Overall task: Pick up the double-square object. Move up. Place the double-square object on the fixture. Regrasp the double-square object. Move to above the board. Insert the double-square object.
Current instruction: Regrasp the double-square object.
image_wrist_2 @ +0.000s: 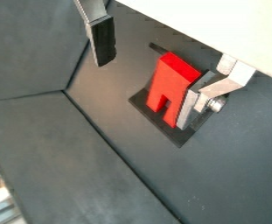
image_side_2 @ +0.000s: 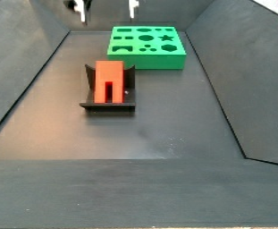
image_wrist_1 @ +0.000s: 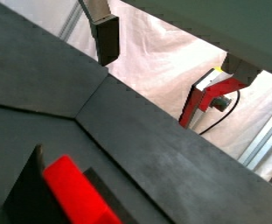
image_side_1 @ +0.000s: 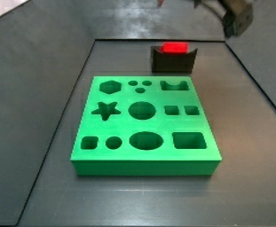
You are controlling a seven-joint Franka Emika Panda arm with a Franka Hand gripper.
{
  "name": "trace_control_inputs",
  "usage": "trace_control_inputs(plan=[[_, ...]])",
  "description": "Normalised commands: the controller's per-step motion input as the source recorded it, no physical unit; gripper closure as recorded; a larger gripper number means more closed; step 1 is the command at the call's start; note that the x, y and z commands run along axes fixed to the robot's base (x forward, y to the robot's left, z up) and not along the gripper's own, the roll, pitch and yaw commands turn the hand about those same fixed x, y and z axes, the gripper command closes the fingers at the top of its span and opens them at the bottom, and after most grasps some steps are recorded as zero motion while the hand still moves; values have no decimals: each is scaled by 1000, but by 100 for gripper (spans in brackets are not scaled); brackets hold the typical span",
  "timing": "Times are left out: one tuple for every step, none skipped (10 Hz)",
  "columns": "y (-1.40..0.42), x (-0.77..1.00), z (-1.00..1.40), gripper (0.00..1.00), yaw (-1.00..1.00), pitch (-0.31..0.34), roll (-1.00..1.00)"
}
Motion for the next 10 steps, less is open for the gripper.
trace_control_inputs(plan=[[60,64,-1000,0,110,-65,78],[56,72,-1000,0,87,-87,66],[52,80,-1000,0,56,-101,61],[46,91,-1000,0,32,-102,65],[43,100,-1000,0,11,-92,71],[36,113,-1000,0,-14,-73,69],[23,110,-871,0,-24,-57,65],[8,95,-661,0,-29,-30,66],[8,87,-564,0,-28,-22,68],[6,73,-371,0,-16,-9,66]])
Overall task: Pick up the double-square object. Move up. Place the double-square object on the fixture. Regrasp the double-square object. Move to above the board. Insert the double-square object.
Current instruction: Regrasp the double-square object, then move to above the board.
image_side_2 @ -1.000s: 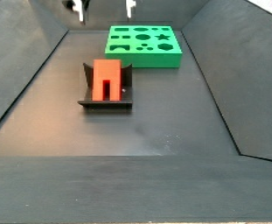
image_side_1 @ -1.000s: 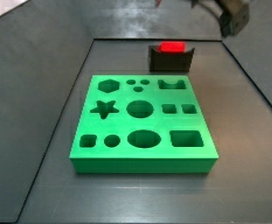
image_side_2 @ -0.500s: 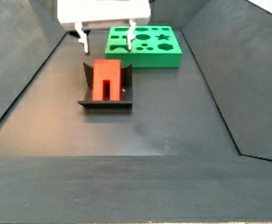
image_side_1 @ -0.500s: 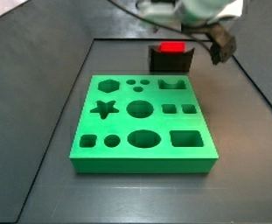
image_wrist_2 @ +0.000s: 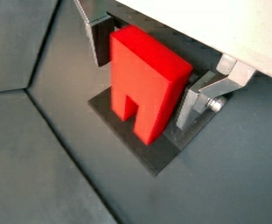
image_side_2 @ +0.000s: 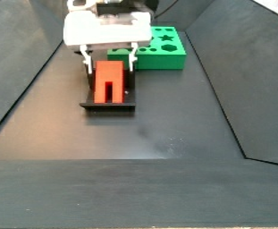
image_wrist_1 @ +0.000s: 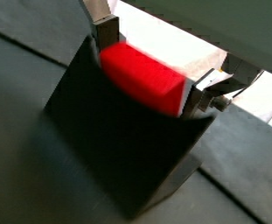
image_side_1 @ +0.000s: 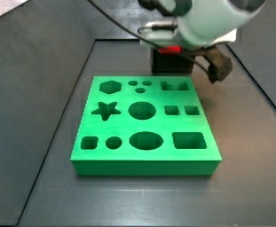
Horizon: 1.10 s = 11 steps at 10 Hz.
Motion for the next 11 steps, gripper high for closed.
trace_control_inputs(plan=[[2,41,-202,0,1,10,49],[-6,12,-179,0,5,6,40],[-5,14,-178,0,9,5,39],[-5,15,-178,0,13,5,39],[-4,15,-177,0,14,5,39],[-4,15,-177,0,16,5,39],[0,0,-500,100,0,0,0],[52,168,1000,100,-145,-58,7],[52,167,1000,100,-144,-55,8],[48,150,1000,100,-151,-19,-7],[46,130,1000,100,-139,24,-11]])
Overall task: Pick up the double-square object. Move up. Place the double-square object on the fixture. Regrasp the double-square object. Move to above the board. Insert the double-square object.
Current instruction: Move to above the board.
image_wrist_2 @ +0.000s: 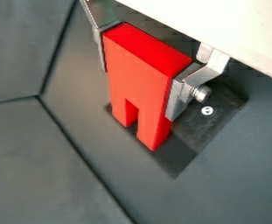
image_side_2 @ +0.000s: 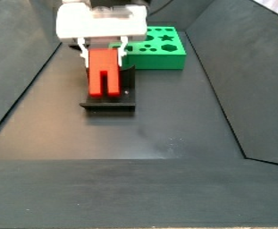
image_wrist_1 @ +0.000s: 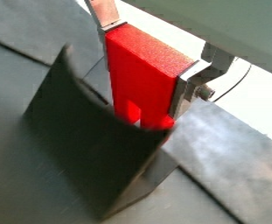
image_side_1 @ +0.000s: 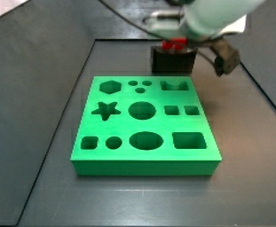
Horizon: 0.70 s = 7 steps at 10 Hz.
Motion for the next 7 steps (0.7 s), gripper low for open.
trace_control_inputs(plan=[[44,123,1000,100,-119,53,-19],[42,112,1000,100,-87,96,-23],[39,103,1000,100,-59,122,-26],[34,93,1000,100,-20,145,-33],[32,89,1000,100,0,153,-39],[27,82,1000,100,38,167,-45],[21,81,1000,100,60,170,-45]])
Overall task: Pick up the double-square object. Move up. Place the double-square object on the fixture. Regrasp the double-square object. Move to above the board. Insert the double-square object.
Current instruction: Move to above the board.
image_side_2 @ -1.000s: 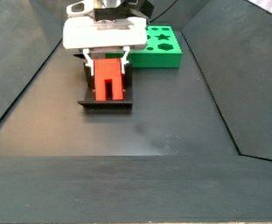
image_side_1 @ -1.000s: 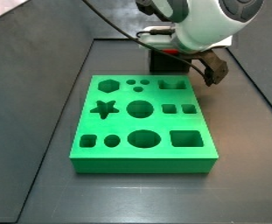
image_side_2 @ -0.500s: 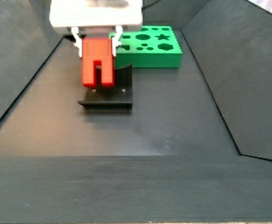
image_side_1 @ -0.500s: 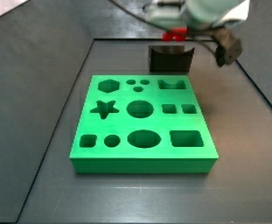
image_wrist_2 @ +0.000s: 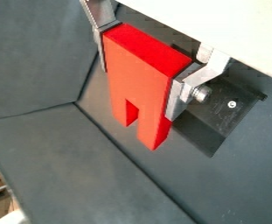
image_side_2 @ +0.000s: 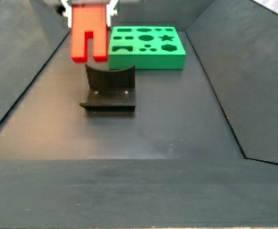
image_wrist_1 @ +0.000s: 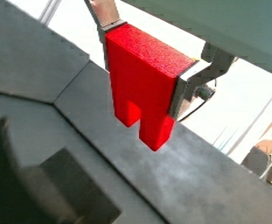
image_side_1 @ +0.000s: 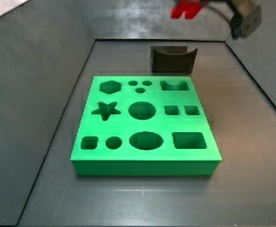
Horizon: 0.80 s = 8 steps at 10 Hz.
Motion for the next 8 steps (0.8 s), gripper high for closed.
trace_control_inputs(plan=[[13,78,1000,100,93,174,-44],[1,69,823,100,115,163,-43],[-5,56,644,100,129,150,-36],[-11,47,526,100,135,138,-36],[-15,33,230,100,142,110,-33],[-1000,-612,394,100,-24,-3,-1000],[-1000,-614,395,100,-27,-12,-1000],[-1000,-657,410,100,-28,-34,-1000]])
